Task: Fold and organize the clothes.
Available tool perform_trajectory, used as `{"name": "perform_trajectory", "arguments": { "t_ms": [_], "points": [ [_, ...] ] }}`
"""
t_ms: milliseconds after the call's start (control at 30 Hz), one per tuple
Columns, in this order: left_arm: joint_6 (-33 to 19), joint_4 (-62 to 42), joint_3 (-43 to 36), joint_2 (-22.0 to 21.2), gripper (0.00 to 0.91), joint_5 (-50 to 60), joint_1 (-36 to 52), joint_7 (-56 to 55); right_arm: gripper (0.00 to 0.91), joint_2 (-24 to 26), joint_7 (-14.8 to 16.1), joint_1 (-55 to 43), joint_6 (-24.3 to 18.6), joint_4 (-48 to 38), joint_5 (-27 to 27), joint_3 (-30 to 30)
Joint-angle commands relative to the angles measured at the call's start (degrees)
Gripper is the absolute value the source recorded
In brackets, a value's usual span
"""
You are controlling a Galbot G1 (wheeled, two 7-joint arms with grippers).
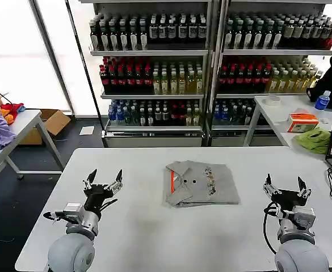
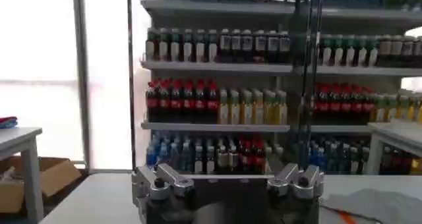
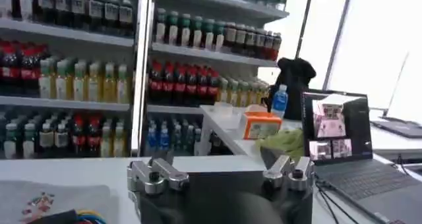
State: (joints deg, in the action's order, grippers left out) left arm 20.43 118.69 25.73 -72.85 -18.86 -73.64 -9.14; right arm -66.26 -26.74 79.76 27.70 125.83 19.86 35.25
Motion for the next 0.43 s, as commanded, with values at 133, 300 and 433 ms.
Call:
{"name": "perform_trajectory", "arguments": {
  "t_ms": [133,300,433],
  "points": [
    [-0.3,0.9,0.1,0.1,0.907,3.2,-1.4,4.0,0.907,0.1,0.1,0.9,0.1,1.1,-0.2,0.4],
    [-0.2,1.3,-0.1,0.2,0.907,4.6,-2.0,6.3,0.907,0.0,0.1,1.3,0.1,1.5,-0.4,0.4],
    [0.0,1.2,0.0,0.2,0.907,4.4,-2.1,5.7,0.907,0.0,0.1,1.4,0.1,1.7,-0.4,0.4]
  ]
}}
